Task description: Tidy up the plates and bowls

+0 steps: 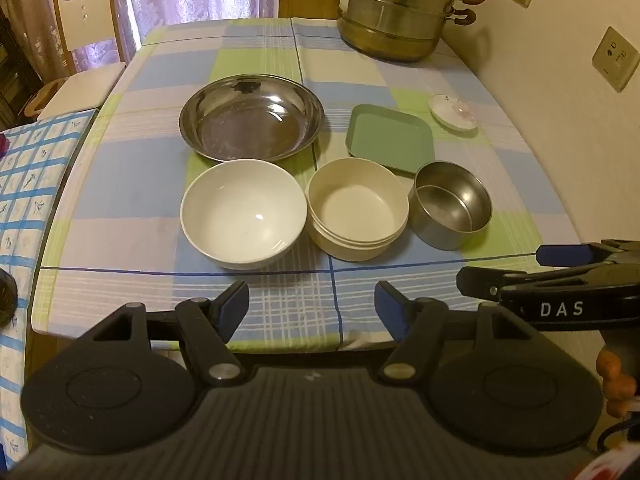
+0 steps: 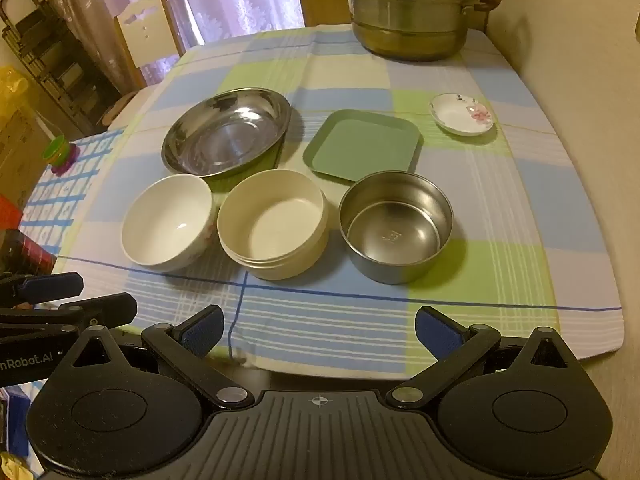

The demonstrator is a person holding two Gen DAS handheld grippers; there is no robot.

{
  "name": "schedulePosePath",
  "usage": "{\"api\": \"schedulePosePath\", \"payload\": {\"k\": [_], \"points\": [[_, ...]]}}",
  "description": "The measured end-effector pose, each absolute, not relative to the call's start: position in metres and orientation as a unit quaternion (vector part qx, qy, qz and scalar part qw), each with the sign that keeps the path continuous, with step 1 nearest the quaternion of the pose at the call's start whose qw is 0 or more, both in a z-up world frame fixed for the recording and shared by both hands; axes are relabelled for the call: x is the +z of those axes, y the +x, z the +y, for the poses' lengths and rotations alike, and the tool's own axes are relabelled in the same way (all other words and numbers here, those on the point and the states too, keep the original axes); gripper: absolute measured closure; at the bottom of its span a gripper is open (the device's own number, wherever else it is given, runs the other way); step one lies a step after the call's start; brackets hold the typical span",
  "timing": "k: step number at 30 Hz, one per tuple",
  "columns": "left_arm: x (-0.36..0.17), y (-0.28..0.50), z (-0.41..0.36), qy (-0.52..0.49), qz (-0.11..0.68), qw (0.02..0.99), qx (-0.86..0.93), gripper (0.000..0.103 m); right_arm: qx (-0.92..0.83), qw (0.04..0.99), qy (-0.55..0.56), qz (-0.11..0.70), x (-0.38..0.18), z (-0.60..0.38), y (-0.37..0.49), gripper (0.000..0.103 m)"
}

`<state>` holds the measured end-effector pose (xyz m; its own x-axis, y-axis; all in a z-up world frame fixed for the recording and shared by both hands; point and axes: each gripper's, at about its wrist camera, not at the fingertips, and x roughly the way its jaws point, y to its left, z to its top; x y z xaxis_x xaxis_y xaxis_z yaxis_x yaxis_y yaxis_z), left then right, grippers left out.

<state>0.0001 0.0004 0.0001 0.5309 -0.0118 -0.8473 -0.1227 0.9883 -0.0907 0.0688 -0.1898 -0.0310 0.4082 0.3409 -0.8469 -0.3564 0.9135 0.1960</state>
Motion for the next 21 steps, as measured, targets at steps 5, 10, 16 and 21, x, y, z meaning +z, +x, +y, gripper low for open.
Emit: {"api": "schedulePosePath", "payload": {"k": [5, 10, 16, 21], "points": [[0.0000, -0.0002, 0.0018, -0.070, 0.484, 0.872, 0.034, 0.036, 0.207, 0.839, -0.007, 0.503, -0.0312, -0.1889, 0.0691, 0.001], [0.0010, -0.0012, 0.0020, -0.070, 0.485, 0.871, 0.035, 0.036, 0.209, 0.838, -0.007, 0.504, -0.0314, -0.1883, 0.0695, 0.001], [-0.0003, 0.0007, 0.0063, -0.074, 0.489, 0.868, 0.037, 0.036, 0.209, 0.837, -0.006, 0.506, -0.0323, -0.1888, 0.0699, 0.001], [-0.0004, 0.0008, 0.0068, -0.074, 0.489, 0.868, 0.036, 0.036, 0.208, 0.837, -0.007, 0.506, -0.0332, -0.1831, 0.0700, 0.001]]}}
